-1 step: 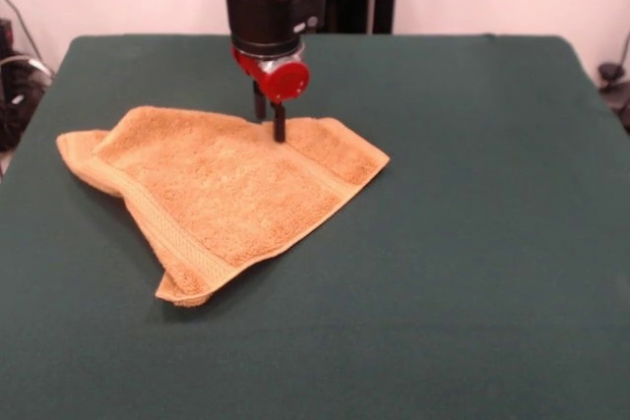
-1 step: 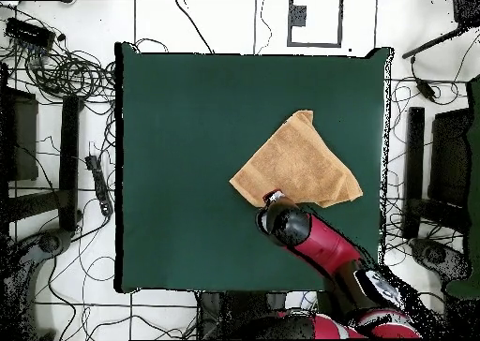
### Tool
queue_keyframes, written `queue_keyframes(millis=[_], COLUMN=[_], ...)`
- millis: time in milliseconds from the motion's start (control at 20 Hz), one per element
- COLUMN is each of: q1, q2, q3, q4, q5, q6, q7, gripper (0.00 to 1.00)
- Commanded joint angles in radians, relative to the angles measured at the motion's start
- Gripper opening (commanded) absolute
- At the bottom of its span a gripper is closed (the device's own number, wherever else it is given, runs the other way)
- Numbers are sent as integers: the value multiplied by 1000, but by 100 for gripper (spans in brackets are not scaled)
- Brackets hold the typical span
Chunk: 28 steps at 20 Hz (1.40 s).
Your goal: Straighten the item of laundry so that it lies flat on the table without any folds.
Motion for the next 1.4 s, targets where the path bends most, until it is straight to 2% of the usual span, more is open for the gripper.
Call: queue_keyframes(millis=[50,450,1000,1050,1400], q1=[11,3,49,62,83], q2=[49,113,128,128,118], q3=[135,168,138,124,104], q4=[-35,-47,-51,-52,-42], q5=[7,16,39,44,69], q6=[-25,-72,-64,-70,-41], q7=[115,136,159,167,186], gripper=[100,100,100,0,0])
